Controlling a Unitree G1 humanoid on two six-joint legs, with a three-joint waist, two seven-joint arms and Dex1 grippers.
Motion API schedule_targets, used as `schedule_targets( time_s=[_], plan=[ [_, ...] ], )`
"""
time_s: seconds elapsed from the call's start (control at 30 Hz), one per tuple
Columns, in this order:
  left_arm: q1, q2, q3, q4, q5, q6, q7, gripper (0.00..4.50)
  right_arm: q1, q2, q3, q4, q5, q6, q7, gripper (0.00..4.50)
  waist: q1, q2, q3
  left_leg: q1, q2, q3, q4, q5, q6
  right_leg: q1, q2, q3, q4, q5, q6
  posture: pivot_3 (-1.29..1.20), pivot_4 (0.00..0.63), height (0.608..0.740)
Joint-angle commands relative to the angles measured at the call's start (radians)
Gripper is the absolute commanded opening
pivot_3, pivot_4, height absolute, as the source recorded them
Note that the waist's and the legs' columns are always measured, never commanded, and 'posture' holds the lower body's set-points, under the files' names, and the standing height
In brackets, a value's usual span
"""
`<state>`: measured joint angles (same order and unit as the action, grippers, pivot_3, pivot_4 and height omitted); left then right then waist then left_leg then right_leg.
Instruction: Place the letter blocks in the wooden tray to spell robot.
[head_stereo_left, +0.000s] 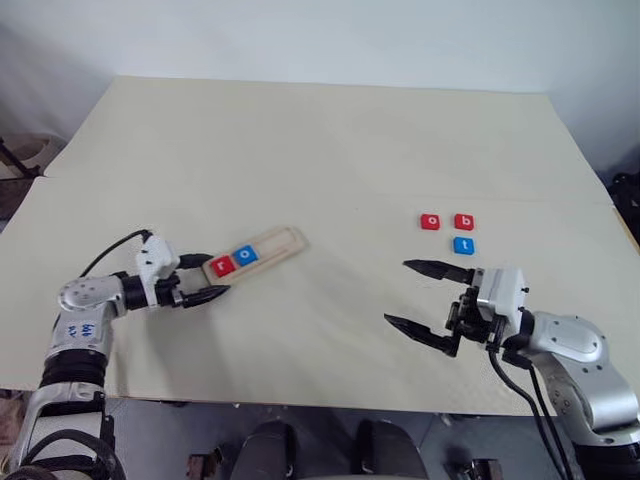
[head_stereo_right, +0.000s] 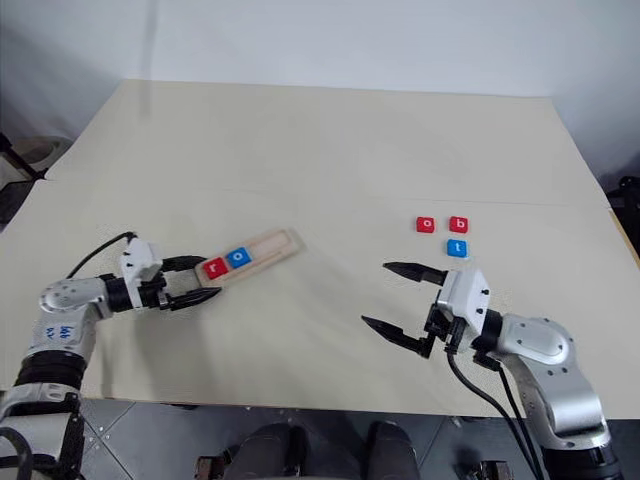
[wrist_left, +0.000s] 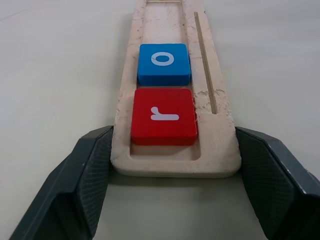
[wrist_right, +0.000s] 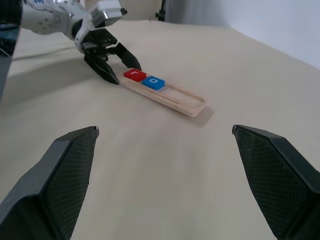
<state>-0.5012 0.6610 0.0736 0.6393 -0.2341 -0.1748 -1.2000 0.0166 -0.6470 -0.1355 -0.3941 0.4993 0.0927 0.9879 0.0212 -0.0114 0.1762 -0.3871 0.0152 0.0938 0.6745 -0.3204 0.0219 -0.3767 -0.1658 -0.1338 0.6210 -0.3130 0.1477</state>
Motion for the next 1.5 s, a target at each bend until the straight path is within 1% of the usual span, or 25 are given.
schedule_targets(
  time_s=[0.03,0.13,0.27,0.37,0.5,0.6,0.83,1.03,1.1,1.13,1.23,1.33,1.43,1.5],
  plan=[
    [-0.054,-0.039,-0.054,-0.092,0.008,-0.003,-0.03,3.39,0.065,-0.027,-0.079,-0.046,0.021,-0.015,0.003,4.5,0.006,0.0,0.0,0.0,0.0,0.0,0.0,0.0,0.0,0.0,0.0,0.0,0.0,0.0,0.0,0.0,0.15,0.74],
    [-0.09,-0.081,-0.114,-0.11,0.03,0.0,-0.052,3.39,0.142,-0.038,-0.134,-0.055,0.019,-0.023,0.003,4.5,0.006,0.0,0.0,-0.002,0.0,0.002,0.003,0.0,0.001,0.0,0.0,-0.001,0.0,0.0,0.0,0.0,0.15,0.74],
    [-0.147,-0.134,-0.186,-0.072,0.071,-0.021,-0.077,3.39,0.252,-0.037,-0.205,-0.092,0.023,-0.025,-0.005,4.5,0.003,0.0,0.0,-0.002,0.0,0.002,0.003,-0.001,0.001,0.0,0.0,-0.002,0.0,0.0,0.0,0.0,0.15,0.74],
    [-0.209,-0.175,-0.241,0.004,0.125,-0.044,-0.086,3.39,0.345,-0.027,-0.262,-0.126,0.033,-0.018,-0.01,4.5,0.004,0.0,0.0,-0.002,0.0,0.003,0.003,-0.001,0.001,0.0,0.001,-0.001,0.0,0.0,0.0,0.0,0.15,0.74],
    [-0.273,-0.213,-0.27,0.107,0.163,-0.102,-0.095,3.39,0.432,-0.013,-0.315,-0.143,0.032,-0.032,-0.016,4.5,0.005,0.0,0.0,-0.002,0.0,0.002,0.004,-0.001,0.001,0.0,0.001,-0.001,-0.001,0.0,0.001,0.0,0.15,0.74],
    [-0.305,-0.234,-0.276,0.159,0.18,-0.116,-0.087,3.39,0.457,-0.002,-0.327,-0.149,0.03,-0.035,-0.027,4.5,0.005,0.0,0.0,-0.002,0.0,0.001,0.004,-0.001,0.001,0.001,0.001,-0.001,-0.001,0.0,0.0,0.0,0.15,0.74],
    [-0.379,-0.281,-0.279,0.27,0.215,-0.142,-0.064,3.39,0.456,0.002,-0.31,-0.147,0.027,-0.039,-0.038,4.5,0.007,0.0,0.0,-0.002,0.0,-0.001,0.005,-0.001,0.002,0.001,0.001,-0.001,-0.001,0.0,0.001,0.0,0.15,0.74],
    [-0.389,-0.287,-0.262,0.297,0.195,-0.145,-0.114,3.39,0.449,0.004,-0.3,-0.136,0.026,-0.043,-0.037,4.5,0.005,0.0,0.0,-0.002,0.0,-0.001,0.005,-0.001,0.002,0.001,0.001,0.0,-0.001,0.0,0.001,0.0,0.15,0.74],
    [-0.393,-0.287,-0.246,0.301,0.182,-0.138,-0.121,4.13,0.448,0.008,-0.298,-0.136,0.024,-0.044,-0.042,4.5,0.005,0.0,0.0,-0.002,0.0,-0.001,0.005,-0.001,0.002,0.001,0.001,0.0,-0.001,0.0,0.001,0.0,0.15,0.74],
    [-0.395,-0.288,-0.232,0.303,0.17,-0.136,-0.119,4.41,0.449,0.013,-0.297,-0.136,0.024,-0.043,-0.048,4.5,0.005,0.0,0.0,-0.002,0.0,-0.001,0.005,-0.001,0.002,0.001,0.001,0.0,-0.001,0.0,0.001,0.0,0.15,0.74],
    [-0.394,-0.282,-0.195,0.304,0.148,-0.158,-0.107,4.46,0.452,0.032,-0.302,-0.138,0.019,-0.043,-0.068,4.5,0.005,0.0,0.0,-0.002,0.0,-0.001,0.005,-0.001,0.002,0.001,0.001,0.0,-0.001,0.0,0.001,0.0,0.15,0.74],
    [-0.371,-0.256,-0.151,0.292,0.122,-0.186,-0.105,4.46,0.468,0.068,-0.315,-0.144,0.006,-0.053,-0.103,4.5,0.005,0.0,0.0,-0.002,0.0,-0.001,0.005,-0.001,0.002,0.001,0.001,0.0,-0.001,0.0,0.001,0.0,0.15,0.74],
    [-0.333,-0.224,-0.098,0.267,0.077,-0.214,-0.122,4.46,0.483,0.113,-0.344,-0.142,0.0,-0.065,-0.158,4.5,0.002,0.0,0.0,-0.002,0.0,-0.001,0.005,-0.001,0.002,0.001,0.001,0.0,0.0,0.0,0.001,0.0,0.15,0.74],
    [-0.288,-0.192,-0.049,0.222,0.016,-0.208,-0.166,4.46,0.495,0.147,-0.371,-0.137,0.013,-0.064,-0.201,4.5,0.001,0.0,0.0,-0.002,0.0,-0.001,0.005,-0.001,0.002,0.001,0.001,0.0,0.0,0.0,0.001,0.0,0.15,0.74]
  ],
)
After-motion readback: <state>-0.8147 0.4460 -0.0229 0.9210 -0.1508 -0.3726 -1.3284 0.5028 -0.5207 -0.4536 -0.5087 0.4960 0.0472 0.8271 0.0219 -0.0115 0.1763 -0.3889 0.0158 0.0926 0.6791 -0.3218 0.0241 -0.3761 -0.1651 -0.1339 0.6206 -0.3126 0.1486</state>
